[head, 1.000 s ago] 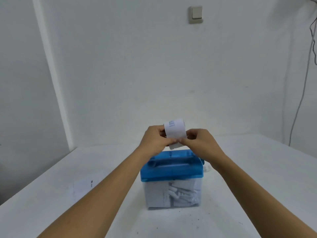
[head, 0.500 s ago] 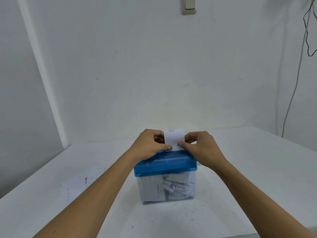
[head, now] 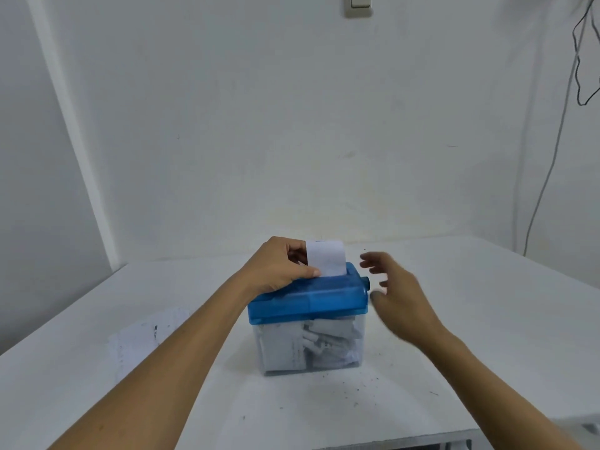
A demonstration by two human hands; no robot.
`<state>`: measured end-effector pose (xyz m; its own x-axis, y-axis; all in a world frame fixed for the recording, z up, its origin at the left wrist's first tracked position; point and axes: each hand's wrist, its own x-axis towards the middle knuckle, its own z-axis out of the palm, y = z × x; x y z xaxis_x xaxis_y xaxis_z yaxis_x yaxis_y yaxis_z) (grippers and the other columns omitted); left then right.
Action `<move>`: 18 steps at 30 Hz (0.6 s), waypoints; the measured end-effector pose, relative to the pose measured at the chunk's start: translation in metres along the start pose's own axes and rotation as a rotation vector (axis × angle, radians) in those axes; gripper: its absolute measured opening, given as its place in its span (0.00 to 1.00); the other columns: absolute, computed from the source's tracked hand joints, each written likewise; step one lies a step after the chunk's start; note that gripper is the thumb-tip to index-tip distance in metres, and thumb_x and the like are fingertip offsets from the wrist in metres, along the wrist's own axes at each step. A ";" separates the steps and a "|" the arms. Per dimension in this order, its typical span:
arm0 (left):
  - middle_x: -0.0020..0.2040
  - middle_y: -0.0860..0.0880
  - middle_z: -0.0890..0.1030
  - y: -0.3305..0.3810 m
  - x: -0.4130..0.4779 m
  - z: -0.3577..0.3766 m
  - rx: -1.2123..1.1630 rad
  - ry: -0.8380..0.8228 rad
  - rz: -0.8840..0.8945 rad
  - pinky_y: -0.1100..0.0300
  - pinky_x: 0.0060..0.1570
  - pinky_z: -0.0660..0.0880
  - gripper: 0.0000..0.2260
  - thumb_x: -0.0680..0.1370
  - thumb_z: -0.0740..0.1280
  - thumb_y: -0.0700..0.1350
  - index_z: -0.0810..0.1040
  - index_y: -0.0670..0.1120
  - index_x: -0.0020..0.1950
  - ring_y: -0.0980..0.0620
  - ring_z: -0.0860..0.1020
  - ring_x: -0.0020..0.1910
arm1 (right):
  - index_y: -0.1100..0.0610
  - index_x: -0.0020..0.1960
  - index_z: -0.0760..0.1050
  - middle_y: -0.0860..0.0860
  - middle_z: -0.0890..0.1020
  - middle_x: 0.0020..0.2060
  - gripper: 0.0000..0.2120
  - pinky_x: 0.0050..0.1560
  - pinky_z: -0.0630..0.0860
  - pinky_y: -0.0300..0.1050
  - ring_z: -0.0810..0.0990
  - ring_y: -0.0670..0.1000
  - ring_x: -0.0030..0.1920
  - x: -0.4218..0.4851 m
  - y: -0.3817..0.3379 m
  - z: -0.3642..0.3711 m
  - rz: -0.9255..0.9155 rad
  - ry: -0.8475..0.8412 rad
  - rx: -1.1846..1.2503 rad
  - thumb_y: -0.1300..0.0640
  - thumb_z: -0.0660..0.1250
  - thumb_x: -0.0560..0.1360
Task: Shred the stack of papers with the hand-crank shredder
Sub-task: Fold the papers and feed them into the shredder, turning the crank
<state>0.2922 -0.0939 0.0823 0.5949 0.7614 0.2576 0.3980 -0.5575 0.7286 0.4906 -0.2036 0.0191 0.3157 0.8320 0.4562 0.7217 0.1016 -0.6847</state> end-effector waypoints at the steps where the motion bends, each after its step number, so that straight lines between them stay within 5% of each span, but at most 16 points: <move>1: 0.50 0.54 0.85 0.001 0.000 0.001 0.003 -0.008 -0.007 0.66 0.48 0.79 0.16 0.74 0.76 0.43 0.83 0.49 0.61 0.56 0.82 0.49 | 0.44 0.73 0.62 0.42 0.73 0.66 0.34 0.67 0.74 0.45 0.72 0.42 0.63 -0.009 0.004 0.005 -0.019 -0.101 -0.040 0.70 0.65 0.75; 4: 0.52 0.53 0.84 0.003 0.001 0.002 0.024 -0.046 -0.033 0.63 0.52 0.79 0.16 0.75 0.75 0.43 0.82 0.47 0.63 0.54 0.82 0.51 | 0.34 0.76 0.41 0.40 0.65 0.72 0.46 0.69 0.69 0.45 0.68 0.42 0.65 -0.023 0.011 0.017 -0.056 -0.278 -0.050 0.63 0.68 0.77; 8: 0.54 0.51 0.84 0.005 0.001 0.003 0.051 -0.064 -0.048 0.62 0.52 0.78 0.14 0.77 0.73 0.44 0.82 0.47 0.63 0.53 0.81 0.52 | 0.33 0.75 0.30 0.38 0.59 0.74 0.50 0.80 0.50 0.51 0.62 0.41 0.72 -0.022 0.022 0.022 -0.115 -0.292 -0.197 0.57 0.68 0.79; 10: 0.53 0.53 0.84 0.004 0.001 0.005 0.042 -0.043 -0.048 0.61 0.53 0.78 0.13 0.77 0.73 0.46 0.83 0.48 0.61 0.53 0.81 0.51 | 0.40 0.78 0.36 0.41 0.61 0.75 0.47 0.78 0.57 0.50 0.64 0.44 0.71 -0.026 0.026 0.025 -0.145 -0.281 -0.208 0.54 0.69 0.78; 13: 0.51 0.54 0.84 0.003 0.000 0.008 0.065 -0.003 -0.036 0.59 0.53 0.79 0.11 0.77 0.73 0.50 0.83 0.51 0.58 0.54 0.82 0.50 | 0.45 0.74 0.51 0.42 0.74 0.63 0.35 0.60 0.75 0.42 0.76 0.47 0.59 -0.035 0.023 0.028 -0.141 -0.223 -0.201 0.52 0.69 0.76; 15: 0.48 0.53 0.84 0.001 0.000 0.009 0.099 0.017 -0.028 0.56 0.52 0.80 0.08 0.76 0.74 0.51 0.84 0.51 0.54 0.53 0.82 0.48 | 0.48 0.71 0.52 0.43 0.79 0.52 0.29 0.47 0.79 0.41 0.79 0.48 0.46 -0.036 0.019 0.027 -0.089 -0.216 -0.316 0.51 0.66 0.78; 18: 0.45 0.52 0.83 0.003 -0.001 0.011 0.157 0.061 -0.026 0.55 0.48 0.78 0.08 0.76 0.74 0.52 0.84 0.50 0.50 0.53 0.80 0.44 | 0.51 0.71 0.50 0.46 0.79 0.42 0.26 0.42 0.82 0.43 0.80 0.50 0.37 -0.034 0.011 0.023 -0.007 -0.255 -0.523 0.52 0.62 0.81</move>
<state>0.3005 -0.1000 0.0771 0.5416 0.7921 0.2814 0.5197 -0.5787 0.6285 0.4736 -0.2180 -0.0174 0.1982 0.9438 0.2645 0.9520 -0.1212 -0.2809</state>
